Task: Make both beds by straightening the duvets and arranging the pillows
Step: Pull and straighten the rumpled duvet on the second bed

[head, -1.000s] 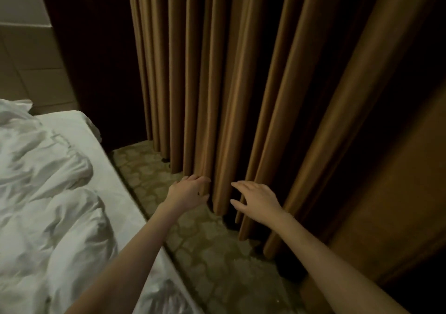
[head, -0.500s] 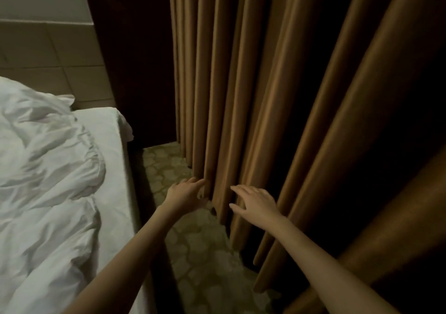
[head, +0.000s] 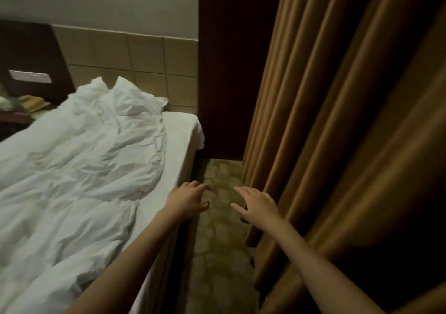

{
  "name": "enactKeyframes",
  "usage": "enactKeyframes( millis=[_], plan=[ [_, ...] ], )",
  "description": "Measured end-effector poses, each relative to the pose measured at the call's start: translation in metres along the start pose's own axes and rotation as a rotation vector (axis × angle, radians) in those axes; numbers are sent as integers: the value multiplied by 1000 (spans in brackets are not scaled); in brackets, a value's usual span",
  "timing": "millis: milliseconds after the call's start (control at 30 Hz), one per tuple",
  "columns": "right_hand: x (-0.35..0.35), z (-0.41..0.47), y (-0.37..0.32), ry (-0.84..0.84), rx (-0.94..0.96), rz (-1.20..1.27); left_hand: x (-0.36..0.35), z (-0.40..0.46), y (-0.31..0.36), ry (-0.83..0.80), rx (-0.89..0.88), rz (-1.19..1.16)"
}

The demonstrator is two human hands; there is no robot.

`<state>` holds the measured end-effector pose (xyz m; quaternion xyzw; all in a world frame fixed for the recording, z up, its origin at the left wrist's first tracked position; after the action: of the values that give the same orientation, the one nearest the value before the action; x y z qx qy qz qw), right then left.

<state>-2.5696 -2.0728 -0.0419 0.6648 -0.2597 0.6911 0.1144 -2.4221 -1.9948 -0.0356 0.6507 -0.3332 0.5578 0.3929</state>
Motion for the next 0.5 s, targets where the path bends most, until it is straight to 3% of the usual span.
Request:
enactKeyframes(
  millis=[200,500],
  plan=[
    [12,140,31,21,64,-19,21,124,-48,74,64,-49],
    [45,328,88,40,73,-36,46,309,-112,62,127,-80]
  ],
)
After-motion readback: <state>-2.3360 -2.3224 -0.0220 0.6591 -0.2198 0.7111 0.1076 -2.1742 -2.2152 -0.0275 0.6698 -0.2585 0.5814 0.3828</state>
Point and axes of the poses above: each hand's wrist, its own z-axis towards the middle knuckle, its own x-axis out of the back of the hand, y = z × x, the point moved 8 cm from there along z, towards the middle knuckle, and after that the axes turned 12 degrees about x, right-handed, at the moved point
